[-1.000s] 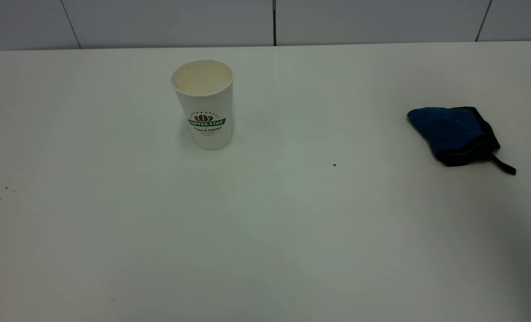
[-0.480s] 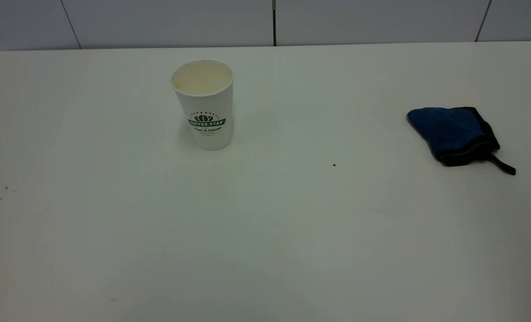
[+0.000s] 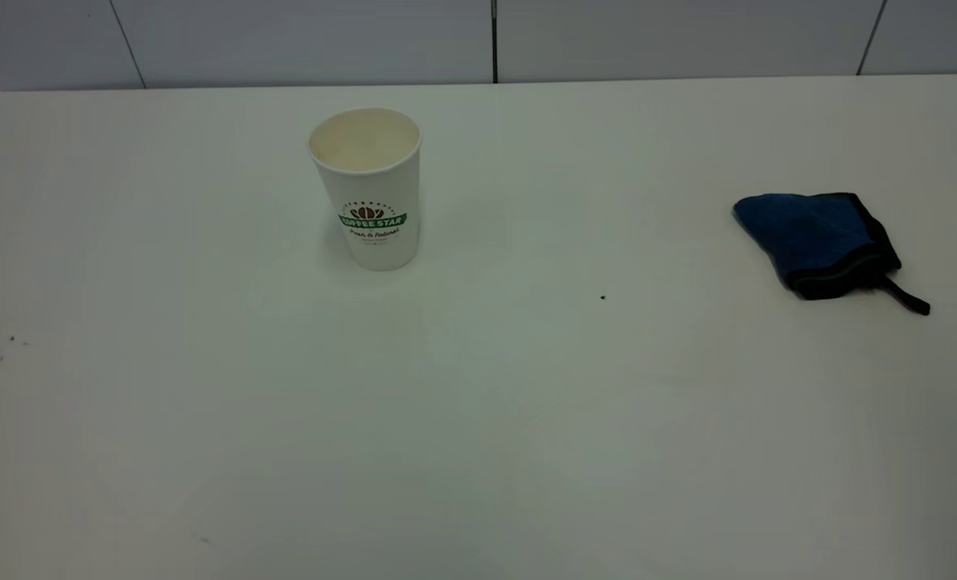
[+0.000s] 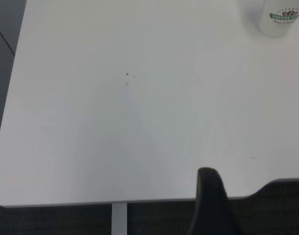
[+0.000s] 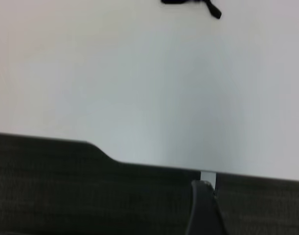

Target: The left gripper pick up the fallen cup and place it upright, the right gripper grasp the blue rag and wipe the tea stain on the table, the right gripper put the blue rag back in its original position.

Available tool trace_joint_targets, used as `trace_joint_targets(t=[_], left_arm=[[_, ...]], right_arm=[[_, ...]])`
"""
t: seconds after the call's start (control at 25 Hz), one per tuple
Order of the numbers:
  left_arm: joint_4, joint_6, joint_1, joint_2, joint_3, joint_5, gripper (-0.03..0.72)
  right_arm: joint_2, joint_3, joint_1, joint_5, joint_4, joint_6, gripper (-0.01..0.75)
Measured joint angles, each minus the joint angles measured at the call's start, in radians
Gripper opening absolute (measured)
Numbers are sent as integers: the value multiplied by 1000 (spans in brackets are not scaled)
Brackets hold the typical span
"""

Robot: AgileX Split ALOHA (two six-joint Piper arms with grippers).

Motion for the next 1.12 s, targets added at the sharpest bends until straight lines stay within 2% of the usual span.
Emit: trace_joint_targets(t=[0.16,0.44,0.96,1.12], left_arm=[[0,0,0,0,0,0,499],[0,0,0,0,0,0,499],[0,1,0,0,0,0,499],[0,1,0,0,0,0,499]], right_arm=[[-84,0,-17,0,0,0,540],[-289,0,-123,4,0,0,540],[-314,0,-123,9,0,0,540],[-314,0,-68,9,0,0,540]])
